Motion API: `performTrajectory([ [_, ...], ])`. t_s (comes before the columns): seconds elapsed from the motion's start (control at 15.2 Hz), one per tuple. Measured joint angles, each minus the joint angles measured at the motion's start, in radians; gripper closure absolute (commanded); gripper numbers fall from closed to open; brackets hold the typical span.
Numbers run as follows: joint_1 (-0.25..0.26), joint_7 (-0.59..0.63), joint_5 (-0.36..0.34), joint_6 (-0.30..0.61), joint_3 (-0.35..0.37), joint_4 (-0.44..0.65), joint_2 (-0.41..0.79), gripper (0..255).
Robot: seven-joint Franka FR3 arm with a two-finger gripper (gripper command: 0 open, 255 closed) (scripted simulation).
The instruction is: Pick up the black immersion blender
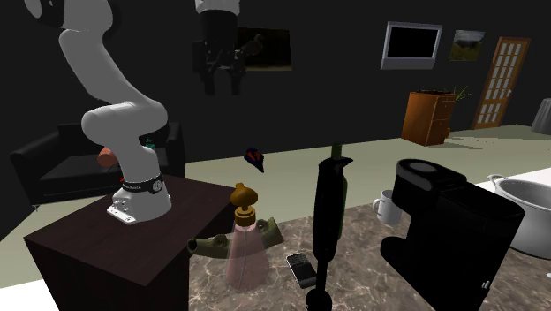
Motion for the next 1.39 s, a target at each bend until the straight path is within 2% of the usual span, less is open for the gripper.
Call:
performTrajectory([
  [0.66,-0.021,0.068,0.026,0.222,-0.026,0.185,0.336,0],
  [0.92,-0.031,0.085,0.042,0.275,-0.040,0.290,0.465,0],
  [1.32,-0.048,0.108,0.078,0.309,-0.056,0.527,0.694,0],
  [1.39,-0.050,0.110,0.082,0.316,-0.058,0.540,0.711,0],
])
